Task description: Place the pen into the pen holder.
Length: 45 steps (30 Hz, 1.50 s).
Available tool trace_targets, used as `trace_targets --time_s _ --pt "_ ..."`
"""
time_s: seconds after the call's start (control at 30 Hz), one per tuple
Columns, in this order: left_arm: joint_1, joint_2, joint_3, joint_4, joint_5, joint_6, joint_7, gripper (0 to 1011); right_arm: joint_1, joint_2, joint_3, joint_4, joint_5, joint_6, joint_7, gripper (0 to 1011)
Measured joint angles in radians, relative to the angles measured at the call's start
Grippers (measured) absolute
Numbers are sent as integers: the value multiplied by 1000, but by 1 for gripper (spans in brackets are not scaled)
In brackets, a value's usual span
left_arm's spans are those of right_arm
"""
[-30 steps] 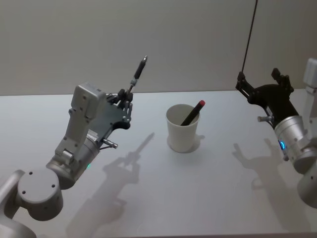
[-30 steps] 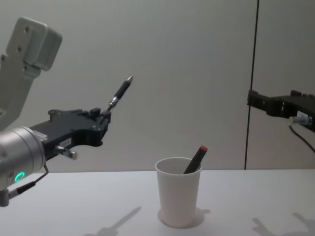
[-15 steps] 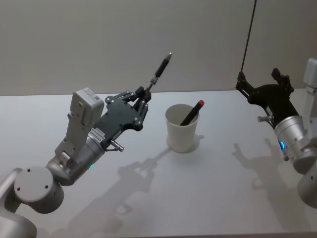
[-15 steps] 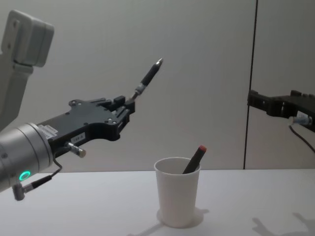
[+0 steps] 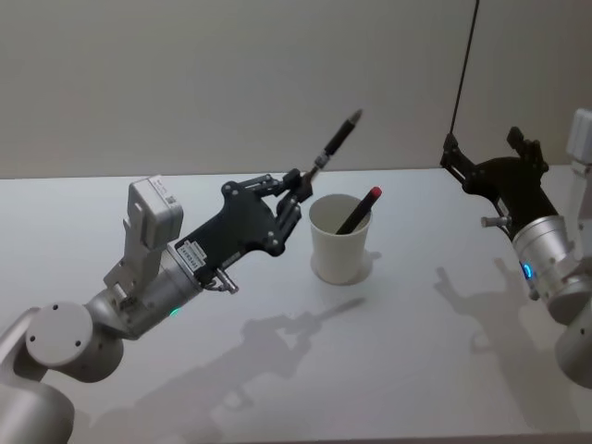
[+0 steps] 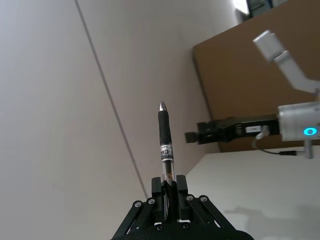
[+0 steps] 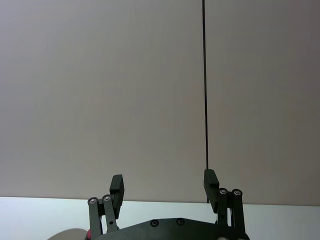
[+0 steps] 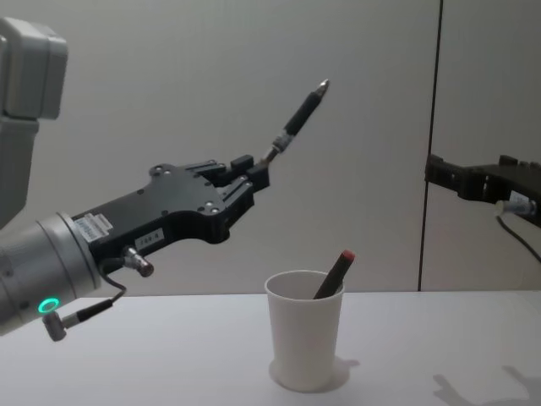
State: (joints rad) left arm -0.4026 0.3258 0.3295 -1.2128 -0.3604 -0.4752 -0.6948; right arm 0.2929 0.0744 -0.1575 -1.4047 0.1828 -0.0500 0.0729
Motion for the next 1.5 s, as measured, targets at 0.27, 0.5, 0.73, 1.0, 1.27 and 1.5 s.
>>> trace_targets --time_s 0.27,0.5,0.73,1.0,1.27,1.5 --pt "-42 -14 3 71 -61 -40 -163 178 0 0 0 0 0 0 0 1001" --pt "-86 -26 7 141 -94 -47 -316 178 0 0 0 0 0 0 0 1001" --pt "-113 -33 10 184 -109 -47 -403 178 0 0 0 0 0 0 0 1001" --pt "-130 -37 12 210 -117 -47 -456 178 -1 2 0 -2 4 -2 14 1001" --pt "-139 -39 13 226 -123 -47 -488 178 -7 11 3 -13 20 -15 74 1001" --pt "-144 -40 13 232 -125 -47 -501 178 -16 22 9 -24 39 -25 134 1001"
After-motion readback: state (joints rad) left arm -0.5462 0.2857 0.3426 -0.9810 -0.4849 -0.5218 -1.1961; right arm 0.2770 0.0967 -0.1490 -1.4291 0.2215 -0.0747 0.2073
